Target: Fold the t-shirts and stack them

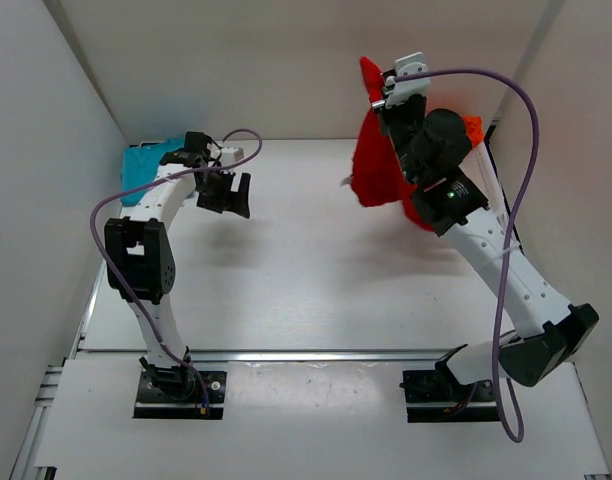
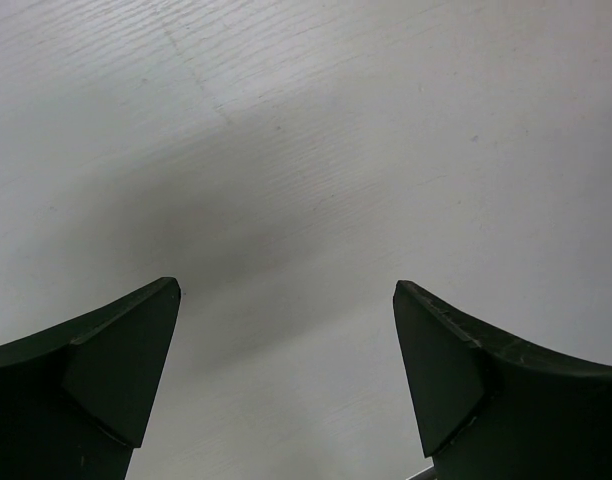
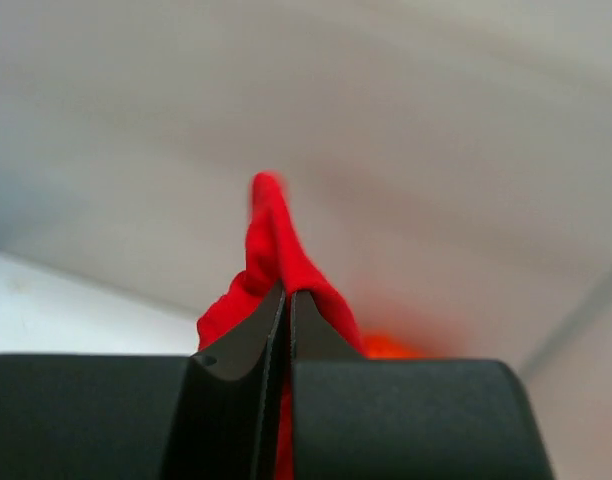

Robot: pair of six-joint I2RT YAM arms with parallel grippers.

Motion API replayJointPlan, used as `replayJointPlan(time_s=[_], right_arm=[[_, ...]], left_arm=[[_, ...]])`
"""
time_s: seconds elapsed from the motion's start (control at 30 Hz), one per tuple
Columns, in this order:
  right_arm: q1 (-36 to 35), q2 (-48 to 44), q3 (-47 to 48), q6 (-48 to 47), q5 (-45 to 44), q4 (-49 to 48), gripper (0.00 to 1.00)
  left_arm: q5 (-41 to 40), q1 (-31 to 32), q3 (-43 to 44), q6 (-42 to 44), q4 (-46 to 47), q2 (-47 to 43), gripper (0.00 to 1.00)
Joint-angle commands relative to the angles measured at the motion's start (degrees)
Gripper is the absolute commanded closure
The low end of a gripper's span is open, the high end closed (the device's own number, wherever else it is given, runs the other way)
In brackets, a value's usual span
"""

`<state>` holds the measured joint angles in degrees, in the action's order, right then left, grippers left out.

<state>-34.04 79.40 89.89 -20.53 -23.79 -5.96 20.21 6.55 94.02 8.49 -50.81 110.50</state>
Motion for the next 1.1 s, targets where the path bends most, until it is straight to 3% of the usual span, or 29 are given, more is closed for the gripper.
replayJointPlan(time_s=[0.0,0.2,0.37,0.47,0.5,0.53,0.57,0.7,0.73,0.9,1.07], right_arm=[[-3.0,1.5,4.8,-8.5,1.2,-11.5,1.00],[-6.1,4.6,11.4,-3.7,7.0,-7.9,1.00],[4.7,6.6,11.5,13.4,16.2,-1.0,1.00],[11.7,12.6,12.3,23.1,25.3,5.9,1.00],[13.2,14.2,12.8,22.7,26.4,10.5,0.85],[13.1,17.7,15.6,21.7,25.7,15.7,0.60],[14.5,21.6,17.9,21.2,25.0,18.1,0.43],[14.8,24.2,18.2,24.4,22.8,22.5,0.21],[14.0,24.3,17.8,22.2,22.7,22.6,0.19],[8.9,23.3,7.7,22.1,26.5,22.0,0.30],[4.3,28.4,1.6,22.2,30.7,20.2,0.29]], left_arm=[[0.0,-1.4,0.6,-0.5,0.7,-5.1,0.01],[-1.2,-6.1,2.7,-1.4,0.6,-5.5,0.01],[-1.7,-10.8,2.5,-1.7,0.7,-5.9,0.01],[-1.7,-10.8,1.7,-1.5,1.0,-6.3,0.01],[-2.0,-10.4,2.1,-1.3,0.8,-6.2,0.01],[-2.1,-10.4,2.1,-1.2,0.5,-6.0,0.02],[-2.4,-10.0,2.4,-1.4,0.7,-6.1,0.01],[-2.9,-8.2,2.1,-0.6,0.8,-6.1,0.02],[-3.2,-8.0,2.0,-0.4,0.5,-6.2,0.02],[-2.0,-7.5,-0.4,-1.2,1.1,-6.3,0.01],[-2.1,-5.2,-2.2,-1.5,1.1,-6.1,0.01]])
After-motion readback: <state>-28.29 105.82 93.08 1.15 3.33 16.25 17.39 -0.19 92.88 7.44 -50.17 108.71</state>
